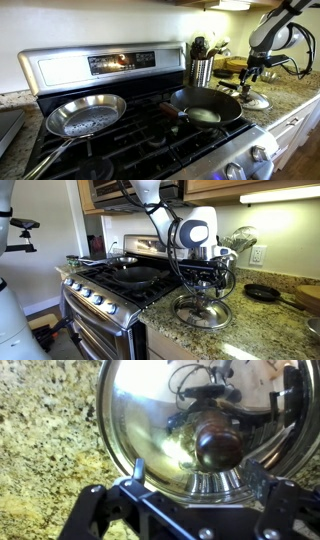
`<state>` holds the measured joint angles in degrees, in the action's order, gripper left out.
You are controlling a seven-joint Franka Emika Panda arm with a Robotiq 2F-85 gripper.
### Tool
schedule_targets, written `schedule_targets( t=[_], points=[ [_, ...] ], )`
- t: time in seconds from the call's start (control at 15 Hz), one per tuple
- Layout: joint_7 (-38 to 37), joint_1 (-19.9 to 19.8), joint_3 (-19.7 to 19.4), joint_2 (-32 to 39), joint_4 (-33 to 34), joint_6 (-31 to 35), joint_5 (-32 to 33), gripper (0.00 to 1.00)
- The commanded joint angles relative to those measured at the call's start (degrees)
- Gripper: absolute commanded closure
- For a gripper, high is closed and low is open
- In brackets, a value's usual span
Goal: Put the silver lid on top of the pan on the right side of the stove
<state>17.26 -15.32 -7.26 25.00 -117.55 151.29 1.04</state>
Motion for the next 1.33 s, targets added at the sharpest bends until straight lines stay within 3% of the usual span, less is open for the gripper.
schedule_targets(
  t=[0.0, 0.93, 1.0, 1.07, 1.27],
  points=[
    [2.36, -1.72, 1.93, 0.59, 2.99, -4.44, -1.68, 0.00],
    [1.61, -0.73, 2.05, 5.01, 8.35, -13.30, -0.37, 0.00],
    [1.54, -0.68, 1.99, 5.08, 8.40, -13.62, -0.24, 0.25],
    [1.63, -0.74, 2.05, 5.19, 8.58, -13.96, -0.31, 0.27],
    [1.35, -0.61, 1.92, 5.45, 9.06, -14.83, -0.16, 0.47]
  ],
)
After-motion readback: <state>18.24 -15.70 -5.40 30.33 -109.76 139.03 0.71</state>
